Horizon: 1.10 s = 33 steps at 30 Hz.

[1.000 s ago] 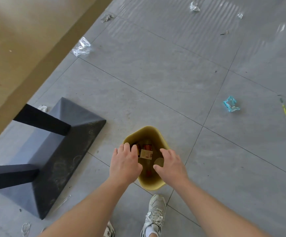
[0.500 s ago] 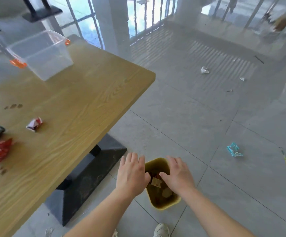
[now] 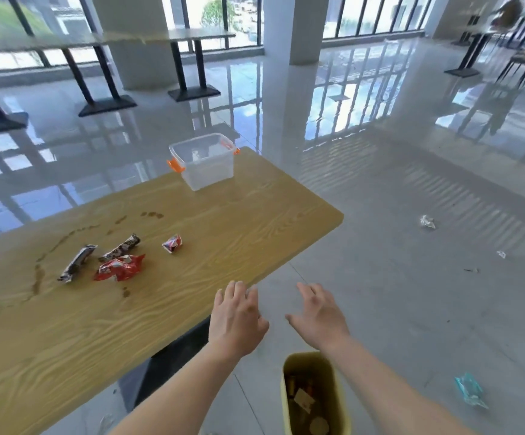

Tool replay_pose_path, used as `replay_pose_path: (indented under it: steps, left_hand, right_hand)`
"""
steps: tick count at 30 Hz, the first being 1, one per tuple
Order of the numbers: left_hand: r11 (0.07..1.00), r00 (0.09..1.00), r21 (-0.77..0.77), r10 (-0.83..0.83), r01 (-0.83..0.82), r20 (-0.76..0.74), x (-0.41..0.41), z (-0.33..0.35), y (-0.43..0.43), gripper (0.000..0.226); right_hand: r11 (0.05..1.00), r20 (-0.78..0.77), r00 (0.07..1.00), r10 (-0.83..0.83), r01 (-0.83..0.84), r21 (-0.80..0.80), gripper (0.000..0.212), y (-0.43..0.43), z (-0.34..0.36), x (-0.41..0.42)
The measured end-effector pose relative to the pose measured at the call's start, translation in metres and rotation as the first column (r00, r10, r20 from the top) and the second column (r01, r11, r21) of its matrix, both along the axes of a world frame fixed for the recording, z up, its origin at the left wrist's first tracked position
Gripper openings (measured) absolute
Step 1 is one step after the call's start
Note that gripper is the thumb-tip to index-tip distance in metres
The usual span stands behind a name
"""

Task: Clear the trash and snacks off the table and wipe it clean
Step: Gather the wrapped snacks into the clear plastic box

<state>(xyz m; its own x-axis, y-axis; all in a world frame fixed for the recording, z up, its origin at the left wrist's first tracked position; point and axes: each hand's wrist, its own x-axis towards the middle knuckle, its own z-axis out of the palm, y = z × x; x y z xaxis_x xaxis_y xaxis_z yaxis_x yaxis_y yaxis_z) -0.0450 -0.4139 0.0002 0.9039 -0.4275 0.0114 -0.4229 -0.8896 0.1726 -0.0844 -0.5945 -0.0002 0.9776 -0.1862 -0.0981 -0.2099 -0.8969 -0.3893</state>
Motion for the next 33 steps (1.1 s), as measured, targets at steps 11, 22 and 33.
replay_pose_path:
  steps: [11, 22, 33]
  left_hand:
    - [0.947, 0.944, -0.050, 0.320, -0.317, 0.074, 0.019, 0.031, 0.127, 0.060]
    - [0.905, 0.905, -0.059, 0.423, -0.420, 0.046, 0.085, 0.036, 0.237, 0.068]
    - [0.921, 0.922, -0.075, 0.385, -0.382, 0.031, 0.175, 0.044, 0.251, 0.060]
  right_hand:
    - [0.967, 0.093, 0.963, 0.253, -0.256, 0.020, 0.068, 0.103, 0.048, 0.065]
    - [0.948, 0.087, 0.945, 0.316, -0.318, 0.004, 0.062, 0.199, 0.052, 0.150]
    - [0.976, 0.014, 0.976, 0.216, -0.217, 0.020, 0.060, 0.209, 0.053, 0.234]
